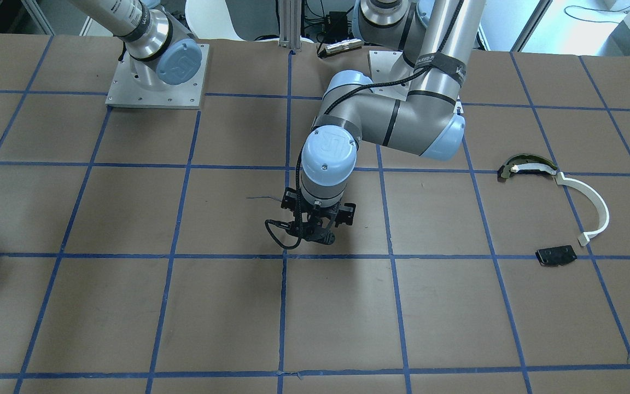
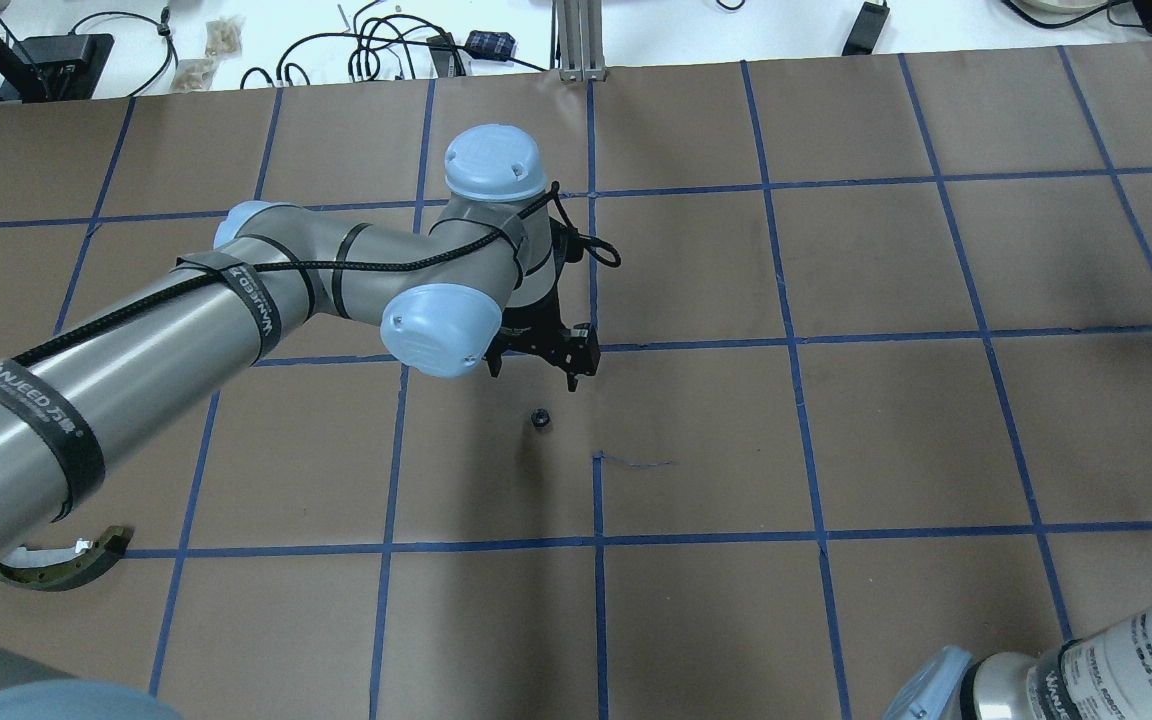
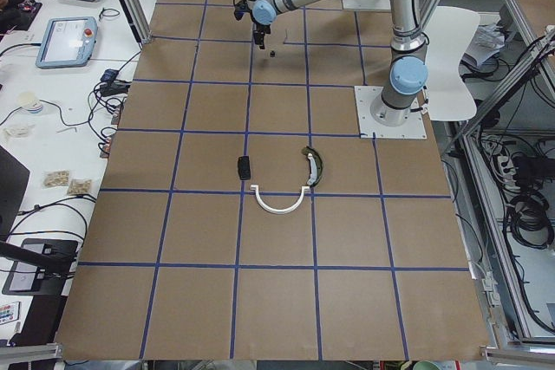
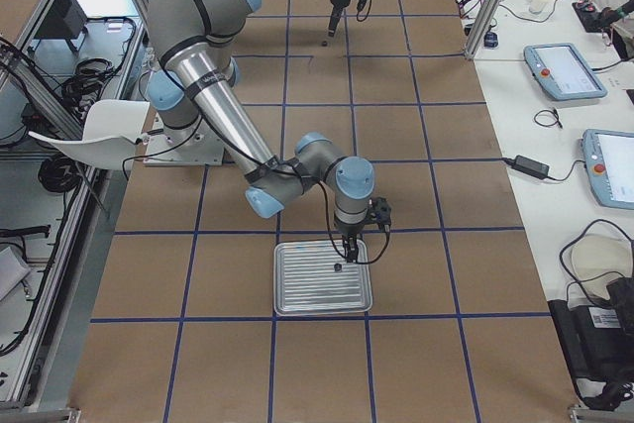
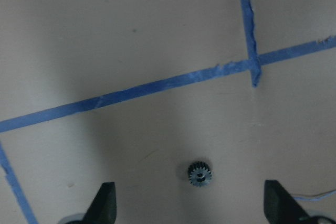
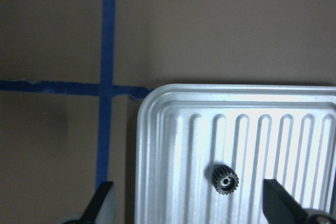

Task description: Place bearing gear from tray to pile

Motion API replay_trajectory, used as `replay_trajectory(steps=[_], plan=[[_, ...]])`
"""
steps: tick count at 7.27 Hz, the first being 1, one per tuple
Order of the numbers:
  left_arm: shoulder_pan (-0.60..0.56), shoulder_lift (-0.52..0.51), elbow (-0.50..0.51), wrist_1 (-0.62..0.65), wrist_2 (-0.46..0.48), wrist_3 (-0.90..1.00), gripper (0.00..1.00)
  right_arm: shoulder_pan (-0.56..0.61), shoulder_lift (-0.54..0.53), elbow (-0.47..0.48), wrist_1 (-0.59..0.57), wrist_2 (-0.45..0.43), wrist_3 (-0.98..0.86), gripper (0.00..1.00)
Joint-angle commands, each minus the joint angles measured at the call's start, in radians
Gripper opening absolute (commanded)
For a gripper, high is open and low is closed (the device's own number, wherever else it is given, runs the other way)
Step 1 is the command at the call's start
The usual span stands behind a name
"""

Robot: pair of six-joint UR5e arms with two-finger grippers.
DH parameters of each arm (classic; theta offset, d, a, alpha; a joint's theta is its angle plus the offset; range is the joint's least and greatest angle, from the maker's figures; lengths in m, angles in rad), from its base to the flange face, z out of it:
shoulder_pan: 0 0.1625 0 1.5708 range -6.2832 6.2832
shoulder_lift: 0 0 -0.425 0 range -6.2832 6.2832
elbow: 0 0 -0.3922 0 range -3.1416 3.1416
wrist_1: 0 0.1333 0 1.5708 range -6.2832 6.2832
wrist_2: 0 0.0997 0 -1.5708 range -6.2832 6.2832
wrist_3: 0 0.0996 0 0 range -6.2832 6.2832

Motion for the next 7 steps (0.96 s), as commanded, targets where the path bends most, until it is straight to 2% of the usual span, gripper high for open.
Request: replay_trajectory(steps=[1,3,4,5,6,7], plan=[[-0.007,-0.008,-0.040,0.008,0.007,0.001,1.00,-0.026,0.022,0.007,-0.020,0.004,-0.049,1.00],[-0.007,-0.029,-0.043,0.007,0.013,0.002,0.96,-0.026,0.038,0.008,-0.014,0.000,-0.106,0.88],[-0.007,-0.041,-0.045,0.007,0.012,0.002,0.90,-0.027,0.054,0.002,-0.014,0.000,-0.109,0.88],[-0.007,-0.050,-0.040,0.010,0.010,0.004,0.84,-0.031,0.057,0.002,-0.017,0.000,-0.112,0.83],[-0.007,-0.057,-0.034,0.014,0.010,0.005,0.82,-0.032,0.057,0.002,-0.017,-0.002,-0.113,0.77],[-0.007,-0.057,-0.030,0.017,0.010,0.005,0.75,-0.032,0.057,0.002,-0.017,-0.006,-0.113,0.67]])
